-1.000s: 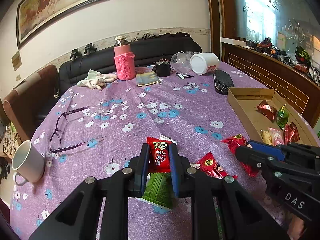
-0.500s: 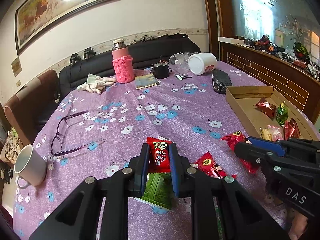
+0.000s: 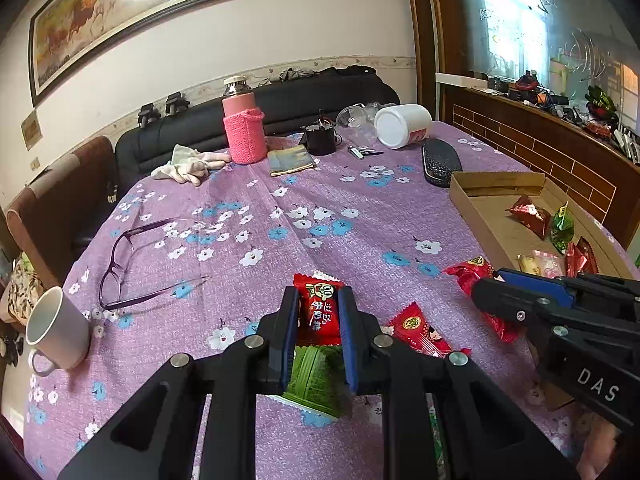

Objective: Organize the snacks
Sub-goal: 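Lift both red packets off the pile with both grippers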

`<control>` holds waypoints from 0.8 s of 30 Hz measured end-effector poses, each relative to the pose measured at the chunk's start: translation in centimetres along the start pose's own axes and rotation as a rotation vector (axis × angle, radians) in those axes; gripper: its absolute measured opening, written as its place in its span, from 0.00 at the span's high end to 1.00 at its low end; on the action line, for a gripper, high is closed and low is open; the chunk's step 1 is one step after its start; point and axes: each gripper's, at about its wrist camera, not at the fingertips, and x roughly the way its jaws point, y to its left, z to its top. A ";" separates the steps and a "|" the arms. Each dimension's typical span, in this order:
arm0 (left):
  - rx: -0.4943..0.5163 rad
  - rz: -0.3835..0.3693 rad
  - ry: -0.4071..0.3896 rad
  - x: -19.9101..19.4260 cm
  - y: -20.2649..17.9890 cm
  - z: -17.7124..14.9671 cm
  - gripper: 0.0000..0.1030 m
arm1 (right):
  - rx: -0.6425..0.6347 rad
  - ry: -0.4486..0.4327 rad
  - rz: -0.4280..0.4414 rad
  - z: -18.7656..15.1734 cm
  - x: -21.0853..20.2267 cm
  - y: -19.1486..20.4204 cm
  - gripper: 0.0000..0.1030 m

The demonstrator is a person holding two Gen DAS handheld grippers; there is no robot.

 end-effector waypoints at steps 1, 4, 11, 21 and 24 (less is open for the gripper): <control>-0.001 0.000 0.001 0.0 0.0 0.0 0.82 | 0.001 -0.002 0.001 0.0 -0.1 0.0 0.79; 0.003 0.001 0.003 0.1 -0.1 0.0 0.82 | 0.005 -0.013 0.003 0.2 -0.4 -0.2 0.79; -0.006 -0.014 0.010 0.2 0.0 0.0 0.82 | 0.029 -0.002 0.000 0.2 -0.2 -0.8 0.79; -0.021 -0.032 0.022 0.3 0.3 0.0 0.82 | 0.063 0.002 0.003 0.4 0.0 -1.6 0.79; -0.019 -0.034 0.027 0.2 0.3 0.0 0.82 | 0.063 -0.005 -0.009 0.4 0.0 -1.7 0.79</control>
